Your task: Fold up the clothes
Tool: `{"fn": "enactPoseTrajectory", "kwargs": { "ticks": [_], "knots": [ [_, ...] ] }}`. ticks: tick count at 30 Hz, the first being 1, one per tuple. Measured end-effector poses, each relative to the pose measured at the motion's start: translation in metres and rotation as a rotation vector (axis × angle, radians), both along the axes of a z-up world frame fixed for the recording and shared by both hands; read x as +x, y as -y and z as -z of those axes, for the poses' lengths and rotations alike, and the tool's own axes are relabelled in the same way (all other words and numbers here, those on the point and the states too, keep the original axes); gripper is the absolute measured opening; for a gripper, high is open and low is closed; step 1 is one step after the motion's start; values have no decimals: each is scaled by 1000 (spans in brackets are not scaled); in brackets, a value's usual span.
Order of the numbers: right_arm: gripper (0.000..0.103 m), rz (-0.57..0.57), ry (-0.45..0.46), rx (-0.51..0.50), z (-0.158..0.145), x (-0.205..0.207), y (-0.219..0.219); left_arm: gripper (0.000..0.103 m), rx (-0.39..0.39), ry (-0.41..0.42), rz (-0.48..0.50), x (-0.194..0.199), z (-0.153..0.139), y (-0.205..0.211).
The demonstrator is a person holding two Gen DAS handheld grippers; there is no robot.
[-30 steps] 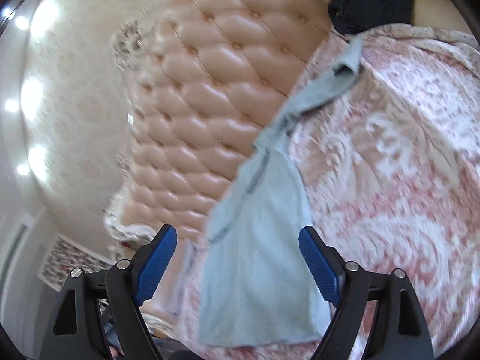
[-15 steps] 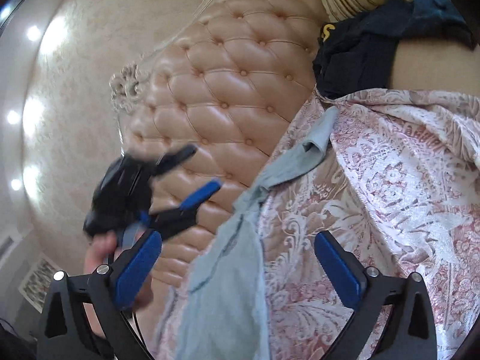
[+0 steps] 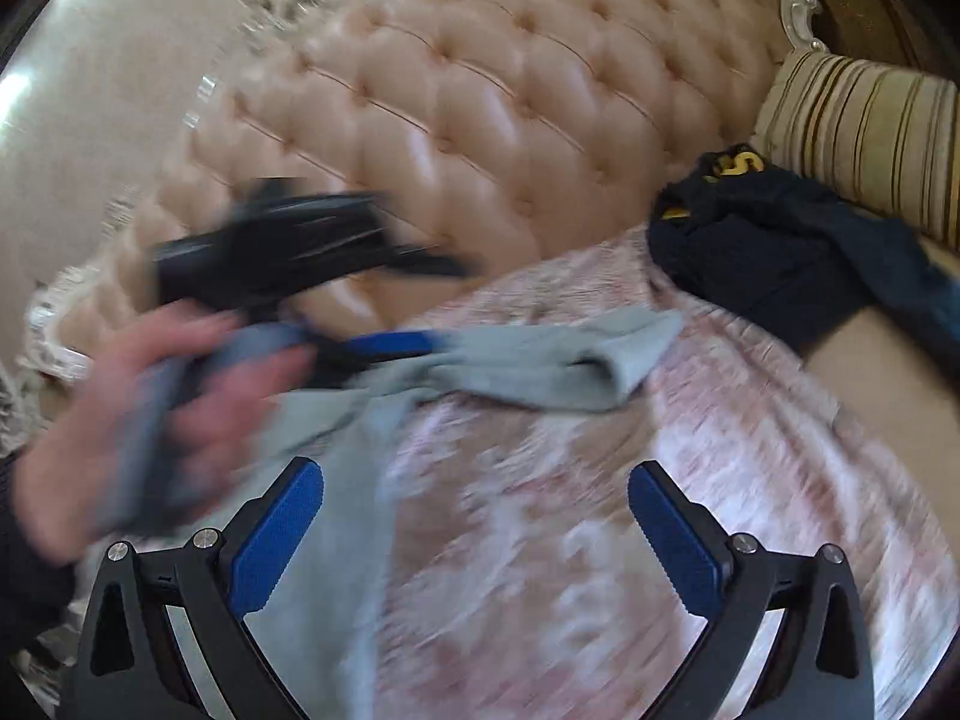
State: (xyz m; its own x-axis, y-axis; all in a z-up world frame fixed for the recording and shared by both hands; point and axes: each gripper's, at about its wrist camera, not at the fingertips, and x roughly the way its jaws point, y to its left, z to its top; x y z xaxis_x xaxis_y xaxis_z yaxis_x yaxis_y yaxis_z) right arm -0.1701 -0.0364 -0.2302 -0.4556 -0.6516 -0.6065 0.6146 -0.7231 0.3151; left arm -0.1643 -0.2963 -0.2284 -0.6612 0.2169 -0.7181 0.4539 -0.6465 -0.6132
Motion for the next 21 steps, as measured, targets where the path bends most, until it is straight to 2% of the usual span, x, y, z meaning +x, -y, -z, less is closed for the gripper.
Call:
{"fn": "enactPoseTrajectory", "kwargs": {
  "ticks": [1,4,5,7,8,9,12,15,19,21],
  "knots": [
    [103,19,-40,91,0,-16,11,60,-58,3,-19,24,-8,5],
    [103,21,-248,342,-3,-40,43,61,-135,5,-90,109,-20,7],
    [100,3,-281,399,1,-47,51,61,-155,7,-116,139,-23,7],
    [74,-36,-344,514,10,-60,69,62,-179,21,-171,201,-24,-1],
    [52,-67,-350,566,16,-63,75,62,-191,32,-187,223,-25,-5],
    [44,-93,-355,613,24,-67,80,62,-198,47,-204,249,-25,-9],
    [43,-158,-310,640,37,-74,83,61,-195,86,-282,318,-19,-12],
    [46,-218,-274,610,41,-77,79,62,-181,109,-370,376,-16,-4],
    [44,-236,-209,623,48,-95,86,62,-162,73,-436,409,-16,6],
    [26,-259,-177,634,51,-104,90,62,-156,59,-439,413,-16,7]
  ]
}}
